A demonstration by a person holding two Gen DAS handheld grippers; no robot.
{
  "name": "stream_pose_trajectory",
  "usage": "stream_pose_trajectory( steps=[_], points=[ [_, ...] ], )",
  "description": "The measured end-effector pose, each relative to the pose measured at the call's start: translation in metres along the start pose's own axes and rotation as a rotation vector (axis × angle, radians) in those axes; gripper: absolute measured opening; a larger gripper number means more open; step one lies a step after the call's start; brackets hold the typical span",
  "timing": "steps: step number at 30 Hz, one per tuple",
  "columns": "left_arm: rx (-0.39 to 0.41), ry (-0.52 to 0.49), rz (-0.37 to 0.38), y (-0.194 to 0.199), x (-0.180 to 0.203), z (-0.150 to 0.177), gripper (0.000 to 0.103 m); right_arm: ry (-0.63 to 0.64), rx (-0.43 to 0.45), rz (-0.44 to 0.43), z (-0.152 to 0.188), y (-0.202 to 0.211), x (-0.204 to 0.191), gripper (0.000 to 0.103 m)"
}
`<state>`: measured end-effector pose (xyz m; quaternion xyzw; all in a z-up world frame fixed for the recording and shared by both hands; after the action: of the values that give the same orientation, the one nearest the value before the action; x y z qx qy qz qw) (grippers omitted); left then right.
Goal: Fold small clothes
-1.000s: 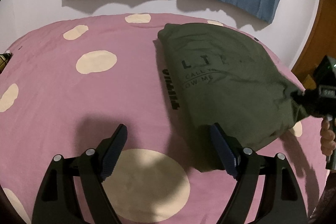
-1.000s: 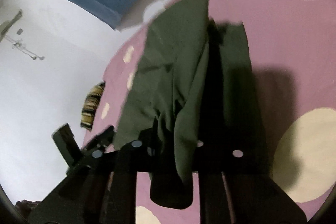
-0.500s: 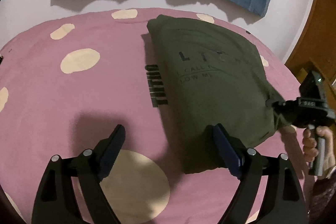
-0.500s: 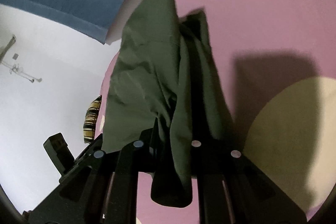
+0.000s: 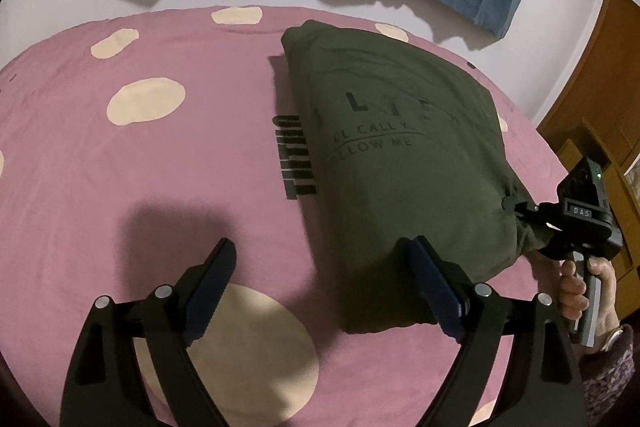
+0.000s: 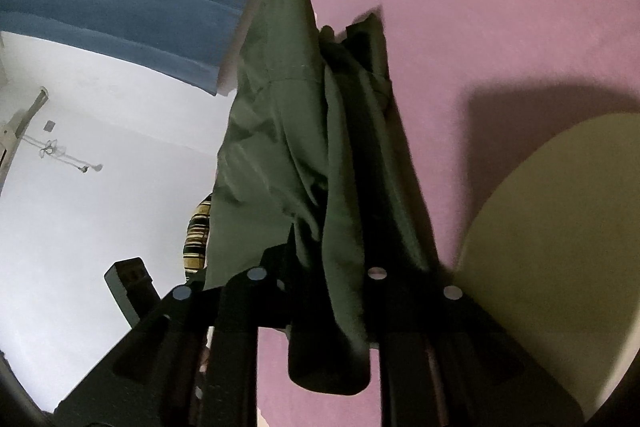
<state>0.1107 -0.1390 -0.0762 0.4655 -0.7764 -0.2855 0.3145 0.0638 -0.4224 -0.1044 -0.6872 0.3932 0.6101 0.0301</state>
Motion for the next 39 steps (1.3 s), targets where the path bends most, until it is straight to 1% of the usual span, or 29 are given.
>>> stream_pose_trajectory(
  steps=[3,5,6,8,10,13,15,17,20,22,24,26,27,28,29,32,35,39],
  points=[
    [0.001,0.003,0.004,0.001,-0.002,-0.001,0.088,-0.012,0.002,-0.022,-0.001,0.003,0.002,0.027],
    [-0.004,0.005,0.019,0.004,-0.004,-0.001,0.087,-0.018,-0.003,-0.029,-0.002,0.007,-0.001,0.038],
    [-0.006,0.003,0.033,0.008,-0.005,-0.002,0.087,-0.01,-0.006,-0.026,-0.002,0.01,-0.004,0.041],
    [-0.001,0.01,0.068,0.014,-0.007,-0.005,0.087,0.031,0.013,0.004,-0.006,0.021,-0.014,0.054],
    [0.021,0.031,0.111,0.022,-0.011,-0.013,0.087,0.056,0.034,0.022,-0.015,0.031,-0.017,0.06],
    [0.039,0.049,0.172,0.021,-0.017,-0.035,0.087,0.063,0.066,0.028,-0.039,0.039,-0.019,0.061],
    [0.037,0.052,0.178,0.012,-0.018,-0.046,0.087,0.068,0.068,0.053,-0.056,0.034,-0.02,0.061],
    [0.019,0.05,0.189,-0.006,-0.02,-0.06,0.087,0.077,0.06,0.058,-0.074,0.025,-0.021,0.061],
    [-0.019,0.05,0.159,-0.041,-0.025,-0.079,0.086,0.077,0.047,0.065,-0.107,0.001,-0.023,0.061],
    [-0.037,0.049,0.137,-0.062,-0.028,-0.092,0.086,0.077,0.047,0.066,-0.123,-0.01,-0.023,0.061],
    [-0.036,0.052,0.115,-0.075,-0.032,-0.105,0.087,0.071,0.034,0.06,-0.137,-0.025,-0.024,0.059],
    [-0.029,0.073,0.098,-0.088,-0.038,-0.12,0.087,0.08,0.007,0.053,-0.146,-0.038,-0.027,0.032],
    [-0.03,0.087,0.088,-0.094,-0.041,-0.127,0.087,0.092,-0.009,0.062,-0.15,-0.046,-0.028,0.026],
    [-0.031,0.098,0.08,-0.098,-0.045,-0.131,0.087,0.1,-0.015,0.072,-0.154,-0.051,-0.029,0.023],
    [-0.034,0.11,0.071,-0.103,-0.048,-0.135,0.087,0.101,-0.014,0.081,-0.157,-0.055,-0.03,0.017],
    [-0.063,0.136,0.069,-0.121,-0.054,-0.142,0.087,0.08,-0.012,0.071,-0.164,-0.062,-0.026,0.012],
    [-0.088,0.141,0.063,-0.134,-0.057,-0.144,0.087,0.027,-0.027,0.085,-0.167,-0.07,-0.009,0.012],
    [-0.115,0.125,0.011,-0.148,-0.06,-0.138,0.088,-0.015,-0.051,0.107,-0.166,-0.078,0.01,0.012]
  ],
)
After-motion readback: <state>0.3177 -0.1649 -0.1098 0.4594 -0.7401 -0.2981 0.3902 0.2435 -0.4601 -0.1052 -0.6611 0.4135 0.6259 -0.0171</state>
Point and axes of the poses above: each gripper's, at about its wrist camera, not at the fingertips, and y roughly against the way its jaws point, x to its right, z to its underside, the point moved 6 cm from there along -y, roughly the way its jaws point, and after that the axes turned 1 degree about x, right-handed, at the moved point
